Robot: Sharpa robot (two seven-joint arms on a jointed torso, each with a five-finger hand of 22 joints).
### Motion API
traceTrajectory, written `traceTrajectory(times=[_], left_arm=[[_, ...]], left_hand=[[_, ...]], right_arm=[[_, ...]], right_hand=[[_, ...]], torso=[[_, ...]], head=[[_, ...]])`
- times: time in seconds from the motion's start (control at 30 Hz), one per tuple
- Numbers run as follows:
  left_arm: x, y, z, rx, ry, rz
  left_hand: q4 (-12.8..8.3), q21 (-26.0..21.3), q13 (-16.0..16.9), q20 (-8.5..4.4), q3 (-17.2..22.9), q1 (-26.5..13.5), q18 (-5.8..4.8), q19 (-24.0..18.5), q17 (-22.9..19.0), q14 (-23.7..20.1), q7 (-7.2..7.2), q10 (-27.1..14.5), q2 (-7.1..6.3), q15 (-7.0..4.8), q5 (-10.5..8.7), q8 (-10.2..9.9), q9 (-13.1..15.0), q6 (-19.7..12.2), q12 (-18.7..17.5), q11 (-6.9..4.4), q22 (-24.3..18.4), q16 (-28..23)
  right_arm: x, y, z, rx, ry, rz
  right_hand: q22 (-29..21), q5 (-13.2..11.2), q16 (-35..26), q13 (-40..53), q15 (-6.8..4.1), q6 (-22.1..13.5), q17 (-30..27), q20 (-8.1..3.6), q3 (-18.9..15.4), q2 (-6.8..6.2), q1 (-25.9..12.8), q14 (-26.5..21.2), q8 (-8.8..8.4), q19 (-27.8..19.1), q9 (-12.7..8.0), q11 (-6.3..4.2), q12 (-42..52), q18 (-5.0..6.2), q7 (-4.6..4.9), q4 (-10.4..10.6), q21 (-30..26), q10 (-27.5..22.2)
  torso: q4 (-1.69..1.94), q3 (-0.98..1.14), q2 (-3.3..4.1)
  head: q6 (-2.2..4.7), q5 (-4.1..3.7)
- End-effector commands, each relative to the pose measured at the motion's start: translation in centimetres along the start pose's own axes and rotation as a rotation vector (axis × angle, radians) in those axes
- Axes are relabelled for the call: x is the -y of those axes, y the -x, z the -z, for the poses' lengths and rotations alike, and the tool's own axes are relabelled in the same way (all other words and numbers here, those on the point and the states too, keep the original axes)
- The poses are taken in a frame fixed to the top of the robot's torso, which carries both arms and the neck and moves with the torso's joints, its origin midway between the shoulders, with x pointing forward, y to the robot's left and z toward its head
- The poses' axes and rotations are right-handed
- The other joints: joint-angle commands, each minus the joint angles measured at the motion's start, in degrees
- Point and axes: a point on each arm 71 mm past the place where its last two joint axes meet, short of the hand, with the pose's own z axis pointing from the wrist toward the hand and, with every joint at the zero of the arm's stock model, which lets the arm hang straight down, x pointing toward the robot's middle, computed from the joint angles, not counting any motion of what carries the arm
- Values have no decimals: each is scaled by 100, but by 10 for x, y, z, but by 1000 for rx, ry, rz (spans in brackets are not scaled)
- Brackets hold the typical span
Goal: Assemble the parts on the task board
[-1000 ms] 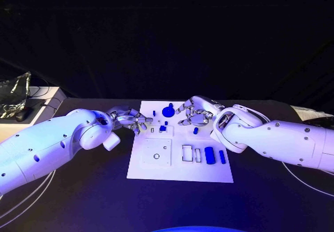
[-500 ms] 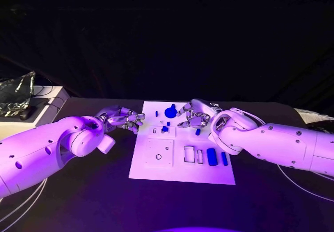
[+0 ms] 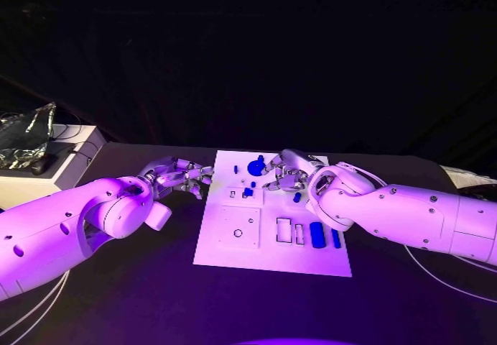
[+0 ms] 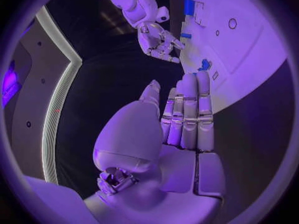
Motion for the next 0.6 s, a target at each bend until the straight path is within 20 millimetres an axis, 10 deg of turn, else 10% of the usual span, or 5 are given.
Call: traceTrajectory(times=[0.03, 0.6], left_arm=[[2, -1, 1, 14, -17, 22], [3, -7, 0, 11, -7, 11]], left_hand=[[-32, 128, 6, -5, 5, -4, 30, -55, 61, 18, 5, 48, 10, -20, 28, -38, 5, 35, 7, -12, 159, 126], [-44, 355, 25, -29, 35, -18, 56, -96, 155, 56, -23, 100, 16, -61, 36, -35, 5, 85, 193, -58, 461, 364]], right_arm=[[1, -2, 0, -11, -28, -2], [-5, -14, -11, -27, -73, 2]], right_hand=[[760, 39, 8, 12, -31, 26, 5, -41, 29, 23, 23, 22, -10, 223, 2, -16, 43, -21, 25, -3, 16, 26], [760, 33, 18, 26, -31, 35, 3, -42, 42, 13, -4, 21, -11, 224, 2, -17, 48, -22, 22, -14, 18, 34]], torso=[[3, -10, 3], [-4, 0, -2]], head=[[7, 5], [12, 27]])
